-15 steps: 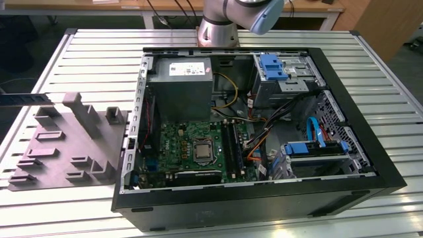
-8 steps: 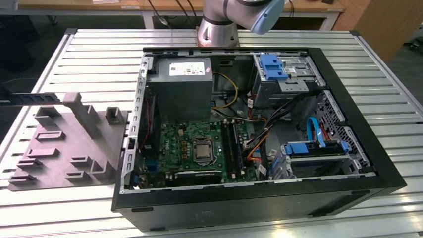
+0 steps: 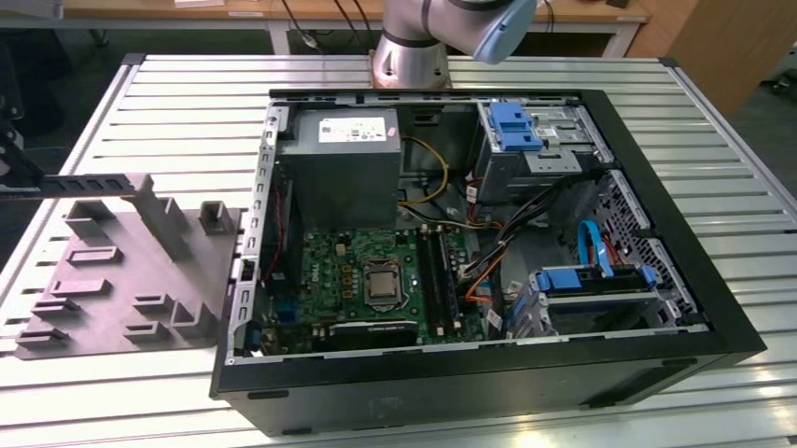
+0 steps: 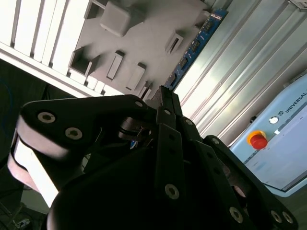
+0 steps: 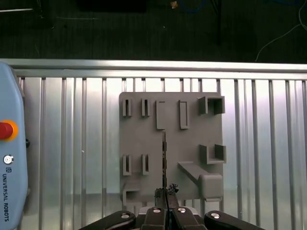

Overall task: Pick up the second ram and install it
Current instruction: 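Pick up the second ram and move it above second insertion slot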

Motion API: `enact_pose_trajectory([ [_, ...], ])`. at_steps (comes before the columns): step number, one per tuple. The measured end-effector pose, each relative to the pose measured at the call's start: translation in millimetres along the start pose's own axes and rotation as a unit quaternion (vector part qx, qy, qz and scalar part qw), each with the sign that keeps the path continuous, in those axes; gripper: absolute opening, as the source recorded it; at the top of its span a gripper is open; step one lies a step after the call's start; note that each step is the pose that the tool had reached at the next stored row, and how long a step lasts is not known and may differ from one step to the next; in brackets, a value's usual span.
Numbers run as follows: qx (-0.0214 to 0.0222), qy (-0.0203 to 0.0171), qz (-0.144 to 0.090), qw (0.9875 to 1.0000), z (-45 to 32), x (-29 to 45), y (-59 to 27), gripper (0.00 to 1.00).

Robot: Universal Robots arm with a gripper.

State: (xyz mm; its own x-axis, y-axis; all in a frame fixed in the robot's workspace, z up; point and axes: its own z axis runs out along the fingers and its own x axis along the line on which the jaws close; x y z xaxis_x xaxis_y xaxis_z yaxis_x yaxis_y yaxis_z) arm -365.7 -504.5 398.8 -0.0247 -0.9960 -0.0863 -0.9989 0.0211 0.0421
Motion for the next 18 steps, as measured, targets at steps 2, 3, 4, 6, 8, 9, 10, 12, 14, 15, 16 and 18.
enact_pose_trajectory([
  [2,0.0,0.0,0.0,1.0,-0.2,-0.1,-3.6,0.11],
  [3,0.0,0.0,0.0,1.0,-0.3,-0.2,-5.8,0.11],
  [4,-0.0001,0.0,0.0,1.0,-0.4,-0.2,-8.0,0.11],
  [6,0.0,-0.0001,0.0,1.0,-0.5,-0.3,-12.6,0.11],
  [8,0.0,-0.0001,0.0,1.0,-0.7,-0.4,-17.3,0.11],
  [9,0.0,-0.0001,0.0,1.0,-0.8,-0.5,-19.6,0.11],
  [10,0.0,-0.0001,0.0,1.0,-0.9,-0.6,-21.9,0.11],
  [12,0.0,-0.0001,0.0,1.0,-1.1,-0.7,-26.8,0.11],
  [14,0.0,-0.0002,0.0,1.0,-1.3,-0.8,-31.3,0.11],
  [15,0.0,-0.0002,0.0,1.0,-1.4,-0.9,-33.6,0.11],
  [16,0.0,-0.0002,0.0,1.0,-1.5,-0.9,-35.9,0.11],
  [18,0.0,-0.0002,0.0,1.0,-1.7,-1.0,-40.5,0.11],
])
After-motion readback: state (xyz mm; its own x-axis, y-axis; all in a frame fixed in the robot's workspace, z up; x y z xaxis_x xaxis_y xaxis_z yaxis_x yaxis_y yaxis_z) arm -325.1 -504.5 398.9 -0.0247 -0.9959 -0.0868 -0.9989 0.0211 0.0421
